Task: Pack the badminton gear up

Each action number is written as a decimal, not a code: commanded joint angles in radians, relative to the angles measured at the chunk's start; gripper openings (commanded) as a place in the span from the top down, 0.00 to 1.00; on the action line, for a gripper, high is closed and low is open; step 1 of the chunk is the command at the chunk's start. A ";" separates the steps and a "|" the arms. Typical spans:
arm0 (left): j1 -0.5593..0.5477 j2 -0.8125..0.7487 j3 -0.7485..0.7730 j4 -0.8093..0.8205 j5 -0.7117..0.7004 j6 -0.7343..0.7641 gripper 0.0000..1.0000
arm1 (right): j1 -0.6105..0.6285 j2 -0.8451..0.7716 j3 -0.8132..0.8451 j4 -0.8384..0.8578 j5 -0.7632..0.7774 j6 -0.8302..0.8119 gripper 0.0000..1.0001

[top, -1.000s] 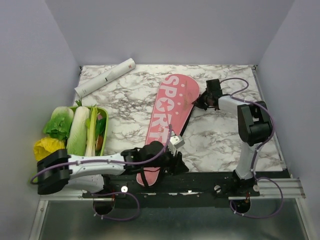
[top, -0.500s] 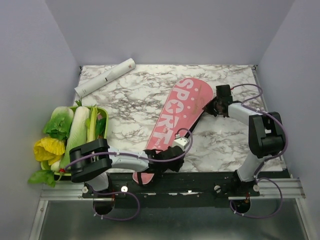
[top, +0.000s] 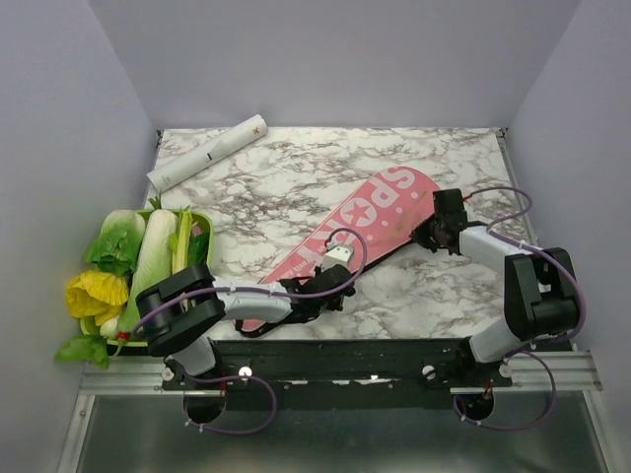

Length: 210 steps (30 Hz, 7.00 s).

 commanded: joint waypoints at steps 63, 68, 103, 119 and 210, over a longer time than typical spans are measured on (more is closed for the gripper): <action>0.290 0.155 0.066 0.157 0.398 0.163 0.80 | -0.245 -0.230 -0.082 -0.258 0.011 -0.107 0.64; 0.294 0.157 0.056 0.168 0.398 0.162 0.81 | -0.245 -0.206 -0.085 -0.248 -0.007 -0.098 0.66; 0.299 0.226 0.089 0.202 0.430 0.169 0.82 | -0.040 -0.336 -0.171 -0.205 -0.077 -0.026 0.99; 0.298 0.200 0.057 0.206 0.440 0.172 0.83 | 0.139 -0.316 -0.007 -0.392 0.209 -0.031 0.67; 0.301 0.273 0.033 0.274 0.516 0.175 0.90 | 0.122 0.050 0.078 -0.294 -0.236 -0.549 0.99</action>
